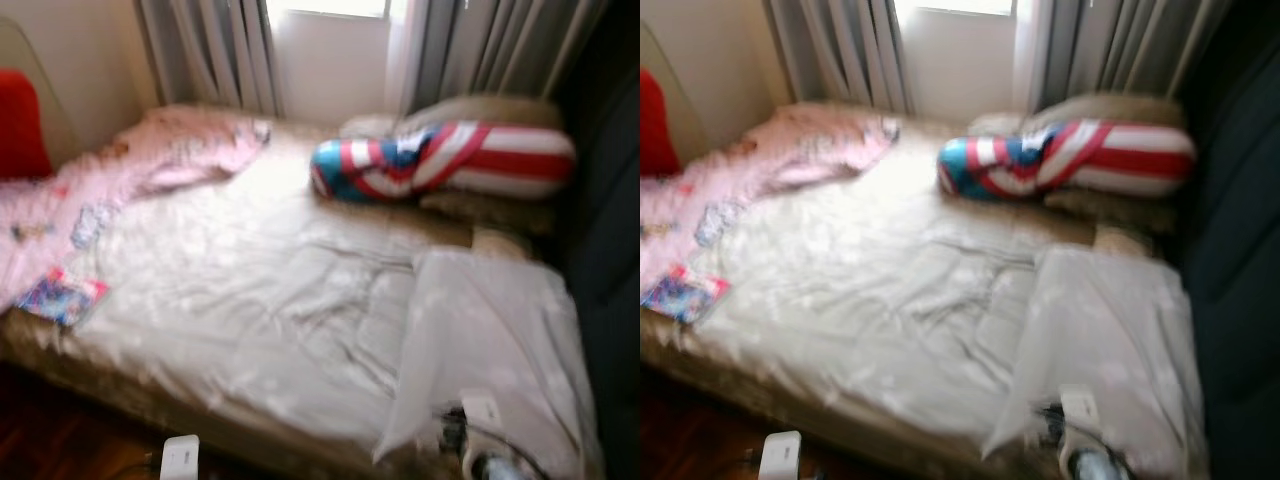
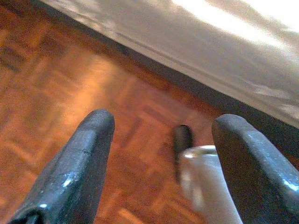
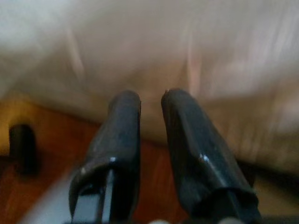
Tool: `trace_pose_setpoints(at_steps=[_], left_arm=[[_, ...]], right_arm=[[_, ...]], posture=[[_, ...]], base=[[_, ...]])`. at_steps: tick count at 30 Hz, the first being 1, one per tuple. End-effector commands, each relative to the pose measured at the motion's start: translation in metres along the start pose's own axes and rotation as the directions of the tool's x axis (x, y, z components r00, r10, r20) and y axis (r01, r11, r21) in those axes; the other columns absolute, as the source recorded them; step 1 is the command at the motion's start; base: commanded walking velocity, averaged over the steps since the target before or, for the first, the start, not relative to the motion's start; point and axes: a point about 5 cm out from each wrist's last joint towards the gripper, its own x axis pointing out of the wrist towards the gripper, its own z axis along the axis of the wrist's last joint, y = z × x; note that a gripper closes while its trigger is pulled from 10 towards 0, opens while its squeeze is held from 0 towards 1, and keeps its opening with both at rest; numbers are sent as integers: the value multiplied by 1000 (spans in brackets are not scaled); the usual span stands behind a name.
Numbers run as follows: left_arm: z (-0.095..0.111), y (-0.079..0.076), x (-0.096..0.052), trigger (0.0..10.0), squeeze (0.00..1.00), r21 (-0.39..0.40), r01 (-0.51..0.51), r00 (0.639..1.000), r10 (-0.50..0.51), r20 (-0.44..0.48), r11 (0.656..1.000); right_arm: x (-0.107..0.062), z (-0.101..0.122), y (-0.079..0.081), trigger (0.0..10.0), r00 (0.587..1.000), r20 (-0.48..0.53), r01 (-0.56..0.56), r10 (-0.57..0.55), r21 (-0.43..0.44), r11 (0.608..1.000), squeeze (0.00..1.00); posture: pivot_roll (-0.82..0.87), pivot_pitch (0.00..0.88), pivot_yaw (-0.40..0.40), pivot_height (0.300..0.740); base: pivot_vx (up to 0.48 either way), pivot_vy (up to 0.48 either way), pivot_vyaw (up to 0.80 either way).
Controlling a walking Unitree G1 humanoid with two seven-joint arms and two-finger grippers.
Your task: Clean up the room
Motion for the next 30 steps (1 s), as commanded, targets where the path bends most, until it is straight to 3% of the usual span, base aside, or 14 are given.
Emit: trace_pose_setpoints(at_steps=[1,9,30], left_arm=[[1,-6,0,10000,0,11,22,1000,-22,2,1000],[7,-5,2,10000,0,5,17,1000,-17,17,1000],[2,-10,1,10000,0,-22,27,1000,-27,-8,999]], right_arm=[[2,11,4,10000,1000,30,-4,4,12,1000,0],[2,11,4,10000,999,36,-4,3,39,999,0],[3,12,7,10000,999,35,3,-5,42,999,0]], posture=[[-62,0,13,740],[-60,0,7,740],[-66,0,4,740]], base=[[0,0,0],[0,0,0],[0,0,0]])
